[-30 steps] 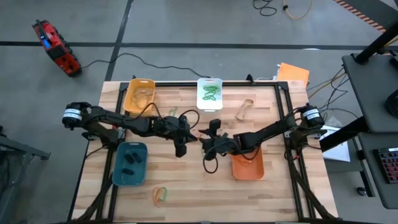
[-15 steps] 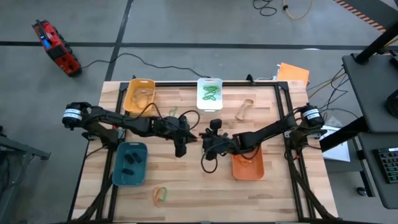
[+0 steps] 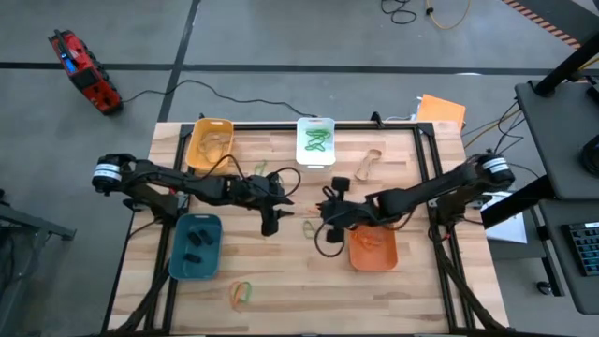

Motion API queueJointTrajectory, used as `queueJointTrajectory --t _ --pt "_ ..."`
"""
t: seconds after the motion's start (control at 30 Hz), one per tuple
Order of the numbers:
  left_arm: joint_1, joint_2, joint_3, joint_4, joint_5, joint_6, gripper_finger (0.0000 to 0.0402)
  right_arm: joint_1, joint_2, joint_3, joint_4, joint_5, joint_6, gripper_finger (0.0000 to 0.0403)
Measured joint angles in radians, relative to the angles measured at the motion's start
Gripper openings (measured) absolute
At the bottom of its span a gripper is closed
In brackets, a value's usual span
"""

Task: Sort rubber bands into baskets
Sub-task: Put the orange rubber band into the orange bin

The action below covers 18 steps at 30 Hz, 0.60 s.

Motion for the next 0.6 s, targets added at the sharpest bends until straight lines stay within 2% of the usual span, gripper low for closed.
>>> queueJointTrajectory --t 0.13,0.37,0.5,0.6 --pt "0.000 -0.001 0.000 -0.007 0.000 0.000 0.0142 0.004 -0.090 0.000 -0.189 -0.152 0.144 0.0009" --pt "0.000 -0.001 0.000 0.013 0.000 0.000 0.0142 0.051 -0.222 0.000 -0.513 -0.269 0.484 0.0009" --pt "0.000 -0.001 0.000 0.034 0.000 0.000 0.0142 0.078 -0.255 0.000 -0.708 -0.287 0.731 0.0009" --pt "0.000 -0.001 0.000 0.040 0.000 -0.001 0.0142 0.093 -0.257 0.000 -0.782 -0.278 0.845 0.0013"
